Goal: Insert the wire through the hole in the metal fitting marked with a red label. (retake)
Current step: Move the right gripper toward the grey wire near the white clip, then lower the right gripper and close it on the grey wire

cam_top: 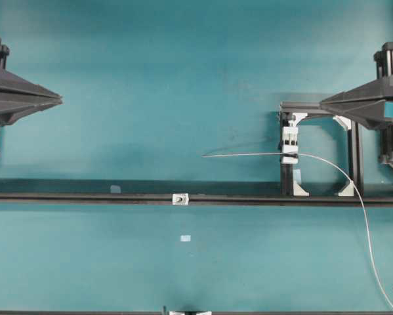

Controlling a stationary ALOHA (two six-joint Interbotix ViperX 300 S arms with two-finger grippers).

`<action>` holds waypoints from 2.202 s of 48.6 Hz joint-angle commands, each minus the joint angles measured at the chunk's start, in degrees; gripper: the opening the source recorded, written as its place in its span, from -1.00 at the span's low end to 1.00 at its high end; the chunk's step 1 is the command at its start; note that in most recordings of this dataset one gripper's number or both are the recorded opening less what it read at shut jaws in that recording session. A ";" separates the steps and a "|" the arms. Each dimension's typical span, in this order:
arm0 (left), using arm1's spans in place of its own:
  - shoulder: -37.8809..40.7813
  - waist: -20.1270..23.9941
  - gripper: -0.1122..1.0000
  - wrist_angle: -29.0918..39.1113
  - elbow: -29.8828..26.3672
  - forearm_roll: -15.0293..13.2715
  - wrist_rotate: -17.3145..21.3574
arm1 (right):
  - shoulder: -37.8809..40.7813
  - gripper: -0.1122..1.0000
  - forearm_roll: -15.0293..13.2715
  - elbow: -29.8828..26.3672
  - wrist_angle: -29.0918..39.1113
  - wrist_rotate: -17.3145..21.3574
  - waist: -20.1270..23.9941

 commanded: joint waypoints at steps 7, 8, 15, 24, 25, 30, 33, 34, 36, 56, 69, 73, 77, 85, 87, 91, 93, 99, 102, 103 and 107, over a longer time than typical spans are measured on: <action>0.53 0.35 -0.84 -0.26 1.05 -0.18 -0.09 | 5.01 -0.77 0.26 -1.58 -0.18 2.64 -0.26; 0.53 0.44 -0.80 -0.26 1.05 -0.18 -0.09 | 5.54 -0.77 0.26 -1.67 -0.18 2.72 -0.26; 0.53 1.23 -0.32 -0.26 1.14 -0.18 -0.18 | 8.70 -0.74 0.26 -2.29 -0.18 2.99 -0.26; 1.32 2.46 0.09 -0.26 1.49 -0.35 -0.44 | 11.25 0.04 0.26 -2.64 -0.26 2.99 -0.35; 1.67 2.55 0.10 -0.26 1.49 -0.35 -0.44 | 11.43 0.15 0.26 -2.72 -0.26 2.99 -0.35; 5.54 2.99 0.10 -0.70 0.88 -0.35 -0.70 | 12.74 0.60 0.26 -3.08 -0.70 2.99 -0.53; 9.14 3.25 0.12 -1.41 -0.09 -0.35 -0.79 | 13.71 0.54 0.26 -3.16 -1.41 2.99 -0.53; 10.11 3.34 0.13 -1.67 -0.44 -0.35 -0.79 | 14.15 0.53 0.26 -3.25 -1.67 2.99 -0.53; 11.78 3.34 0.15 -2.02 -0.88 -0.35 -0.79 | 15.21 0.52 0.26 -3.43 -2.29 2.99 -0.62; 20.83 3.43 0.16 -3.78 -1.32 -0.44 -0.88 | 27.95 0.52 0.26 -7.91 -2.29 3.52 -0.62; 23.29 3.69 0.16 -3.78 -1.41 -0.44 -0.88 | 38.32 0.52 0.09 -11.78 -2.11 6.59 -0.53; 23.82 4.04 0.16 -3.78 -1.41 -0.44 -0.88 | 40.43 0.52 0.09 -12.39 -2.11 6.86 -0.26; 24.26 4.39 0.16 -3.78 -1.41 -0.53 -0.88 | 41.92 0.52 0.00 -12.92 -2.29 6.86 0.09; 25.40 5.19 0.16 -3.78 -1.58 -0.53 -0.88 | 43.86 0.52 0.00 -13.18 -2.55 6.86 1.05; 25.93 5.19 0.16 -3.78 -1.67 -0.53 -0.97 | 44.21 0.52 0.00 -13.27 -2.55 6.94 1.14; 27.33 5.19 0.16 -3.78 -2.11 -0.53 -0.88 | 45.09 0.52 0.09 -13.27 -2.55 6.94 1.14; 28.30 5.19 0.16 -3.78 -2.37 -0.53 -0.88 | 45.62 0.52 0.00 -13.18 -2.55 6.94 1.14; 31.46 5.19 0.16 -3.78 -3.52 -0.53 -0.97 | 47.11 0.52 -0.18 -13.45 -3.25 6.86 1.23; 32.87 5.19 0.16 -3.78 -3.96 -0.53 -0.97 | 47.72 0.52 -0.26 -13.45 -4.04 6.86 1.41; 33.31 5.19 0.16 -3.78 -4.13 -0.53 -0.97 | 47.99 0.52 -0.35 -13.54 -4.39 6.86 1.41; 34.72 5.19 0.16 -3.78 -4.57 -0.53 -0.88 | 49.04 0.52 -0.44 -13.62 -5.80 6.86 1.67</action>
